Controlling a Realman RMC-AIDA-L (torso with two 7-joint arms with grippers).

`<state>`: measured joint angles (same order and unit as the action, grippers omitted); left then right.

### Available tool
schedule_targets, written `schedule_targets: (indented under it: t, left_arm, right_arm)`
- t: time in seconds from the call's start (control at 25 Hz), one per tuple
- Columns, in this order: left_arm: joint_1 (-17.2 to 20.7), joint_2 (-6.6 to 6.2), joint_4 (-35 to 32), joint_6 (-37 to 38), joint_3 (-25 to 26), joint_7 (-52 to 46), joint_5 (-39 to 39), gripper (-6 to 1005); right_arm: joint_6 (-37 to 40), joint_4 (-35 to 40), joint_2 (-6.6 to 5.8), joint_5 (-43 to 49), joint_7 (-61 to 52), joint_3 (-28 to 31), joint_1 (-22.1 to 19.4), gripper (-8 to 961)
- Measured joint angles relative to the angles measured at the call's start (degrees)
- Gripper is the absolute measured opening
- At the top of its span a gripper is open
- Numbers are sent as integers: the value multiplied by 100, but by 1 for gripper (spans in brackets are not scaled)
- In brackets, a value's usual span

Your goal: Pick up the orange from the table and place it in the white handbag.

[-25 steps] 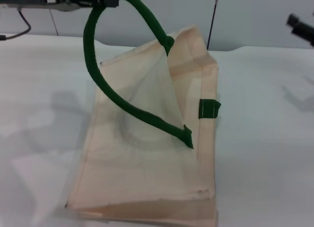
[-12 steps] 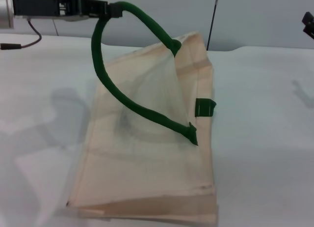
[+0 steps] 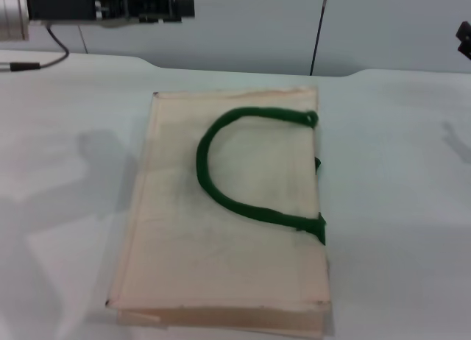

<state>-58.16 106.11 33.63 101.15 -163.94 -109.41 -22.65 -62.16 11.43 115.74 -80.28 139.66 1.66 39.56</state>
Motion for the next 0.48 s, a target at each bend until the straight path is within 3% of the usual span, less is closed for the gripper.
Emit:
schedule_targets:
  t: [0.08,0.2,0.48]
  left_arm:
    - [118,22,-62,-85,15,27,-484,294]
    - [454,186,-298,-239,6,608,-1740,539]
    - [921,829,-377,-1316,18,2723,-2994,770]
  right_arm:
    - [59,-1,3,-2,0,1,-1,888]
    - [102,-37,9,-7,0,26,1,890]
    - [283,-166,17,-15,174,305,19,890]
